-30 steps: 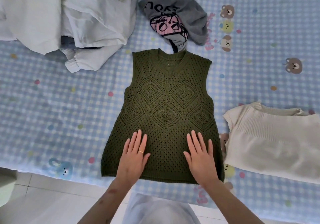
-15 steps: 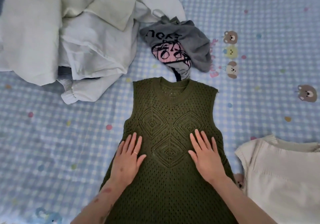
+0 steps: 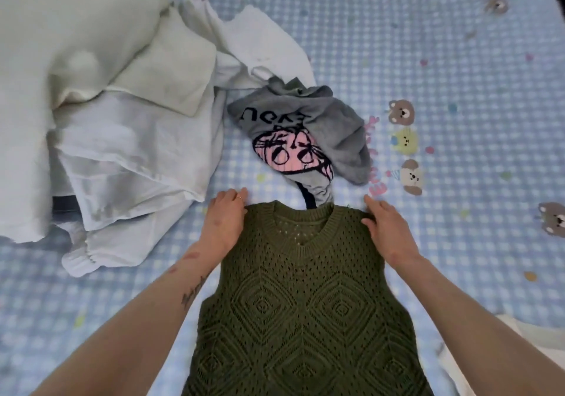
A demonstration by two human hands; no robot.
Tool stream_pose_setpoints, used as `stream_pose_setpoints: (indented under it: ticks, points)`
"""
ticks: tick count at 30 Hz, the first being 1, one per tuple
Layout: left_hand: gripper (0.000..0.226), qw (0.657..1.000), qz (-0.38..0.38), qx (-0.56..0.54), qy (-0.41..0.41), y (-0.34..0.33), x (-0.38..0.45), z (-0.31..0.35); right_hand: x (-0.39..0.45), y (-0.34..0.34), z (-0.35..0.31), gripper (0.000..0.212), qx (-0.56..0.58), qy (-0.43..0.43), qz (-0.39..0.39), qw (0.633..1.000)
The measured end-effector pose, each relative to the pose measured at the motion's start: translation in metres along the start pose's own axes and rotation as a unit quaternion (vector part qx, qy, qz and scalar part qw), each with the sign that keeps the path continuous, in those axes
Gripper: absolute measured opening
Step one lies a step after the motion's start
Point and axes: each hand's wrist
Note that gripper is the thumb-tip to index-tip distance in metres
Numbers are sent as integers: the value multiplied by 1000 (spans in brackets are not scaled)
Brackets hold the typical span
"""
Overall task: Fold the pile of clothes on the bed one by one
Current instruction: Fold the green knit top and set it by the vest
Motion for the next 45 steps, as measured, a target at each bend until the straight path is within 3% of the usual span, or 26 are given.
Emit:
stream_pose_setpoints:
  ticks: [4, 7, 11, 15, 18, 25, 29, 34, 36, 38, 40, 41, 43, 45]
  points:
    - [15, 992, 46, -107, -38, 17, -24, -2, -18, 16, -1, 14, 73, 35, 30, 996]
    - [8, 982, 79, -135, -103, 36, -83, -2, -69, 40, 4, 8, 103, 103, 25, 989]
    - [12, 977, 55, -81, -188, 41, -191, 5, -161, 61, 21, 15, 83, 145, -42, 985]
    - [49, 977, -26, -31, -209, 19, -281, 20, -239, 50, 40, 29, 14, 184, -85, 979]
    - [30, 971, -24, -26, -235, 3, -330, 33, -282, 35, 52, 34, -18, 201, -119, 972]
    - [29, 966, -42, 27, -255, -19, -406, 51, -350, 17, 79, 27, -30, 219, -110, 969]
    - [45, 965, -59, 50, -251, -27, -438, 56, -386, 15, 97, 27, -41, 222, -94, 970]
    - [39, 963, -54, 53, -258, -44, -469, 57, -420, -5, 114, 29, -48, 214, -124, 968]
    - [51, 985, -21, -9, -173, -49, -470, 62, -420, -12, 116, 23, 11, 110, -101, 989]
    - [47, 992, 12, -111, 53, -46, -455, 69, -411, -18, 111, 30, 61, -35, -37, 997]
    - [69, 937, -27, -191, 290, -42, -435, 76, -399, -27, 101, 44, 43, -161, 5, 986]
    - [85, 910, -59, -209, 352, -41, -427, 80, -395, -32, 93, 52, 26, -208, 4, 978]
    - [103, 898, -107, -200, 378, -40, -414, 92, -391, -45, 77, 66, 2, -259, -16, 966]
    - [102, 901, -116, -214, 359, -45, -412, 108, -394, -59, 65, 74, -44, -266, -35, 962]
Point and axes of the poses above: each hand's wrist, its own x-axis towards the middle knuckle, its own y-axis out of the back of the hand, z = x × y, and after that the axes turned 7 degrees about -y, right-handed
